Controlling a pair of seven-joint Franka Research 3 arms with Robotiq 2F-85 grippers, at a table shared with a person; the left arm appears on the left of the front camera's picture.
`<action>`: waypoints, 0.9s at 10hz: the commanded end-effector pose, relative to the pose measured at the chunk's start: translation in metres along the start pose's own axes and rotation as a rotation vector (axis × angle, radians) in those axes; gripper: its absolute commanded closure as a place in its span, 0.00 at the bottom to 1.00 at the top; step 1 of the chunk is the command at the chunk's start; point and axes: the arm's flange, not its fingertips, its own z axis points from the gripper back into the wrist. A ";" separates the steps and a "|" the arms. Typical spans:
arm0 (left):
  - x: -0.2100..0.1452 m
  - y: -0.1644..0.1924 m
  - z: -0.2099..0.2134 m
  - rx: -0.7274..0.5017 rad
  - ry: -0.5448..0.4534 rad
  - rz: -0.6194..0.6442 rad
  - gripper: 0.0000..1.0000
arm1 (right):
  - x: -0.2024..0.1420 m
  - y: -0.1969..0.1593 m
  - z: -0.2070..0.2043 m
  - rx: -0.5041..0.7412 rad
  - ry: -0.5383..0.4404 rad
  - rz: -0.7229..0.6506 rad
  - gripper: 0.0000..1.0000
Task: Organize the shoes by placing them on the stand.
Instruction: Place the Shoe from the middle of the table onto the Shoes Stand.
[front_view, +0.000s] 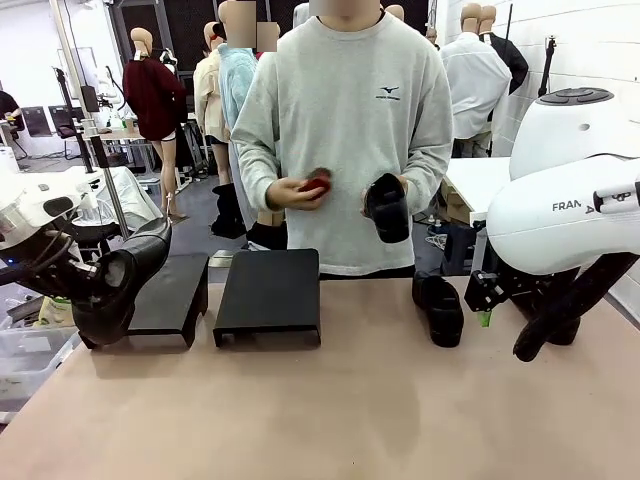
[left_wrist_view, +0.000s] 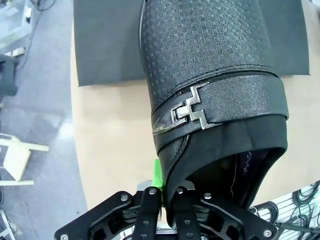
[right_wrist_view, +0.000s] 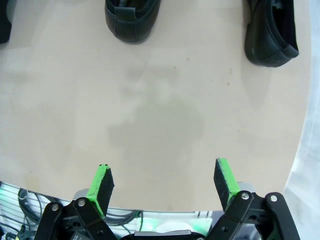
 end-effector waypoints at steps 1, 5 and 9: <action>0.027 0.022 -0.018 0.104 -0.059 0.022 1.00 | -0.001 0.002 -0.001 0.003 0.001 -0.014 0.00; 0.075 0.076 -0.049 0.068 -0.089 0.030 1.00 | -0.001 0.002 -0.001 0.003 0.001 -0.014 0.00; 0.106 0.115 -0.070 -0.017 -0.065 0.042 1.00 | -0.001 0.002 -0.001 0.003 0.001 -0.014 0.00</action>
